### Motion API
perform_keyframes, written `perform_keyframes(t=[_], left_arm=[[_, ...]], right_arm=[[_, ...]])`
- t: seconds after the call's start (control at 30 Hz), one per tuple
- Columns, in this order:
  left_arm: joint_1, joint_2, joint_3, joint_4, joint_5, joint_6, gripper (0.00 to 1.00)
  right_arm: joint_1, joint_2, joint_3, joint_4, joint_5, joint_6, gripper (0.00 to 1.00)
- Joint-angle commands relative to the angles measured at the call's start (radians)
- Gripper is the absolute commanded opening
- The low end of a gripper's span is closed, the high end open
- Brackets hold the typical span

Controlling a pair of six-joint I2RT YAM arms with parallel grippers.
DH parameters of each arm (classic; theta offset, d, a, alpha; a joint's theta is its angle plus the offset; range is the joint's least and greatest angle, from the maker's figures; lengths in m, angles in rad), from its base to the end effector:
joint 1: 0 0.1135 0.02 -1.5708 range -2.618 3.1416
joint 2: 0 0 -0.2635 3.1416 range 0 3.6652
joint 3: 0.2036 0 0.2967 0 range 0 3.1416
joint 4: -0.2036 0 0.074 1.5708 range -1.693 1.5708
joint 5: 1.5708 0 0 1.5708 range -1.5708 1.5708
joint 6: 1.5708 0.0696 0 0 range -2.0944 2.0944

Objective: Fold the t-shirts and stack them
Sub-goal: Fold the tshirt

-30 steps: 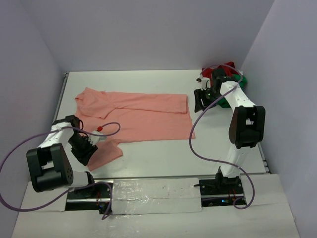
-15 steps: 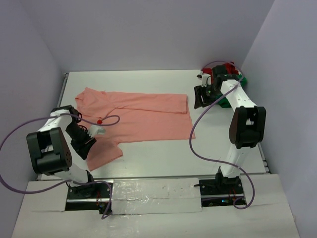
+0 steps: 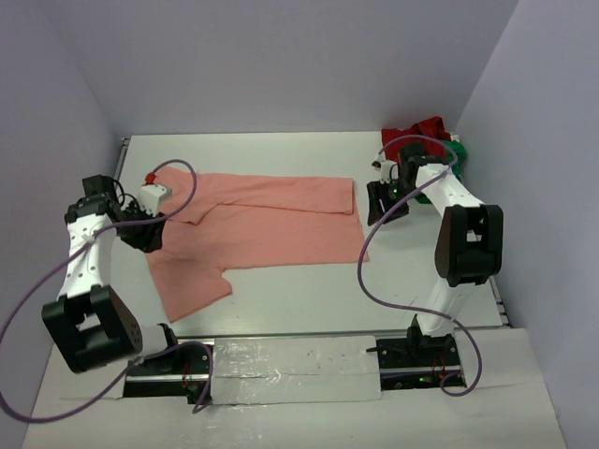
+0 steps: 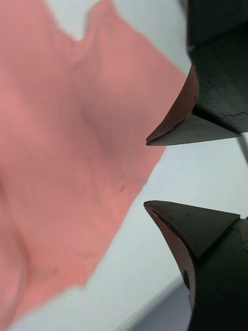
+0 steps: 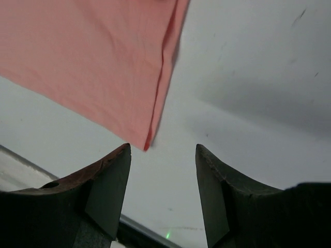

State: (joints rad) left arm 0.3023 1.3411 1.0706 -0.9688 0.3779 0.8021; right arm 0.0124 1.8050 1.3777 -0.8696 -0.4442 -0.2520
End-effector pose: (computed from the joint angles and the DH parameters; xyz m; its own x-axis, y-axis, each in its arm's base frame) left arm 0.2952 0.0651 0.2191 -0.7440 0.4678 -0.4770 0.5362 0.8440 -0.0086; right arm 0.4071 0.0350 0.1722 -0.9005 -0.2363 -0.3651 -0.3634 0.8700 0.3332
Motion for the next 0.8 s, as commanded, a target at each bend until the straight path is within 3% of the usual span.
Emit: perform_keyframes(t=[0.0,0.2,0.4,0.77], left_arm=[[0.012,-0.103,0.003,0.180,0.009,-0.185,0.56],[0.027,-0.123,0.019,0.217,0.010,-0.328,0.56],[0.046,-0.169,-0.020,0.320,0.019,-0.428,0.57],[0.072,-0.203,0.020,0.283,0.042,-0.471,0.57]], right_arm=[[-0.005,-0.082,-0.052,-0.101,0.068,-0.020,0.60],[-0.006,-0.084,-0.101,-0.225,0.000,-0.064,0.61],[-0.005,-0.102,-0.175,-0.143,-0.157,-0.065,0.61],[-0.037,-0.044,-0.310,-0.031,-0.297,-0.015,0.60]])
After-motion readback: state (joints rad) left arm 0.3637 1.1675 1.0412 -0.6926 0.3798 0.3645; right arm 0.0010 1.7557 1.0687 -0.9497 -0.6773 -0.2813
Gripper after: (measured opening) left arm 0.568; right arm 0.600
